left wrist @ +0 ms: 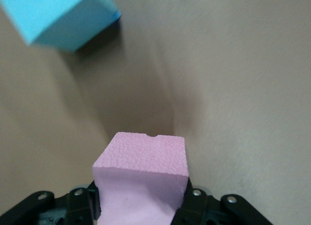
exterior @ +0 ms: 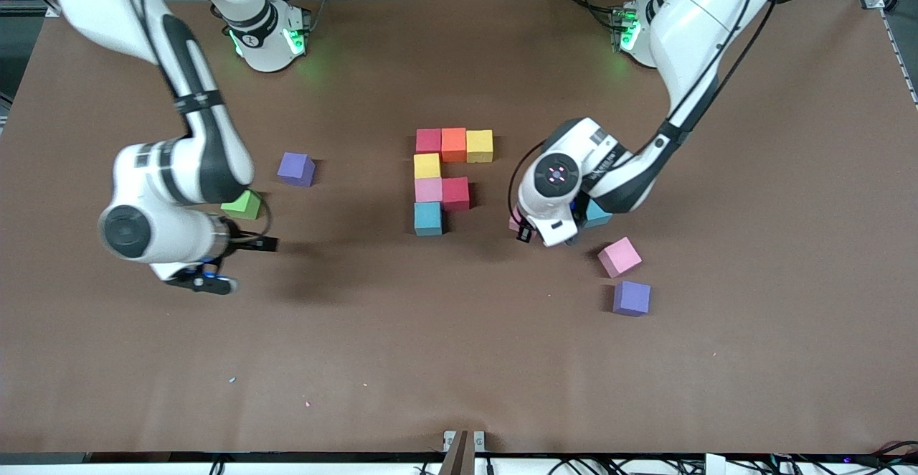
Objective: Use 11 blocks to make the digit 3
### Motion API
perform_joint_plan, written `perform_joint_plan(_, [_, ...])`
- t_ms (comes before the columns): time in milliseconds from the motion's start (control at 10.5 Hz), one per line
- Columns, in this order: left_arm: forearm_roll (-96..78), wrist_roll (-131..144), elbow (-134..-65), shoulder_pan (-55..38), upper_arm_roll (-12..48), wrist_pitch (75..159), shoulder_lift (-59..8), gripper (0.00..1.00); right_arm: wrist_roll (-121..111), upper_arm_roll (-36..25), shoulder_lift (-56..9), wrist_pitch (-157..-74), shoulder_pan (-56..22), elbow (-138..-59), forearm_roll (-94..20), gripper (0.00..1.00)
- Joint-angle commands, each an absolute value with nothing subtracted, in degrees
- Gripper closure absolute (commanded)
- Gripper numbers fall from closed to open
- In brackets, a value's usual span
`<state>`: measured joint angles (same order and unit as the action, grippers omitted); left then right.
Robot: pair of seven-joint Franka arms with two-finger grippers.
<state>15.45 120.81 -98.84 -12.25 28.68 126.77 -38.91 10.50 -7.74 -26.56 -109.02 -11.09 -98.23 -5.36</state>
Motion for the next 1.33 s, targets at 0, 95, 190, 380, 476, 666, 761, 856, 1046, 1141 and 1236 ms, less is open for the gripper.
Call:
perform_joint_plan(0, [14.76,130.48,-98.09,-14.75,28.21,127.61,-39.37,1.00,4.49,-6.85,-22.16,-110.21,-5.56,-104.66,-4.05,0.00])
perform_joint_plan(95, [14.59,132.87,-96.87,-16.16,27.95,128.05,-40.07,1.00,2.83,-6.77,-20.93,-110.82,-3.36,-107.03,-3.52,0.00])
perform_joint_plan(190, [14.76,136.02,-96.07,-16.87,27.86,129.62,-41.04,1.00,2.29,-6.77,-19.44,-112.74,-2.30,-110.88,-3.52,0.00])
perform_joint_plan(380, [15.21,140.08,-96.06,-16.88,27.86,133.58,-41.22,1.00,3.77,-6.68,-15.83,-120.55,-3.16,-120.54,-3.60,0.00])
perform_joint_plan(476, [15.29,143.49,-96.06,-17.48,27.77,133.77,-41.22,1.00,4.13,-6.51,-15.65,-122.06,-3.25,-122.24,-4.13,0.00])
perform_joint_plan(666, [15.99,147.64,-96.50,-18.89,26.99,134.03,-41.48,1.00,4.13,-6.42,-15.99,-123.74,-4.04,-123.83,-5.53,0.00])
perform_joint_plan(761, [16.26,149.14,-97.03,-18.98,26.98,134.03,-41.48,1.00,4.22,-6.42,-16.34,-125.84,-4.39,-125.32,-5.71,0.00])
perform_joint_plan(856, [16.09,151.50,-97.38,-18.90,26.98,134.12,-41.31,1.00,4.31,-6.42,-16.52,-127.86,-4.92,-126.90,-5.97,0.00])
perform_joint_plan(1046, [17.13,155.82,-97.64,-19.77,26.98,134.12,-40.96,1.00,4.83,-6.42,-17.13,-128.50,-5.80,-127.53,-7.64,0.00])
perform_joint_plan(1141, [17.23,155.83,-98.34,-19.69,26.98,134.12,-40.70,1.00,4.75,-6.42,-17.83,-129.28,-5.89,-127.62,-7.65,0.00])
perform_joint_plan(1236, [17.23,155.83,-99.65,-19.69,26.98,134.12,-39.74,1.00,4.66,-6.50,-18.28,-130.16,-6.58,-128.14,-7.65,0.00])
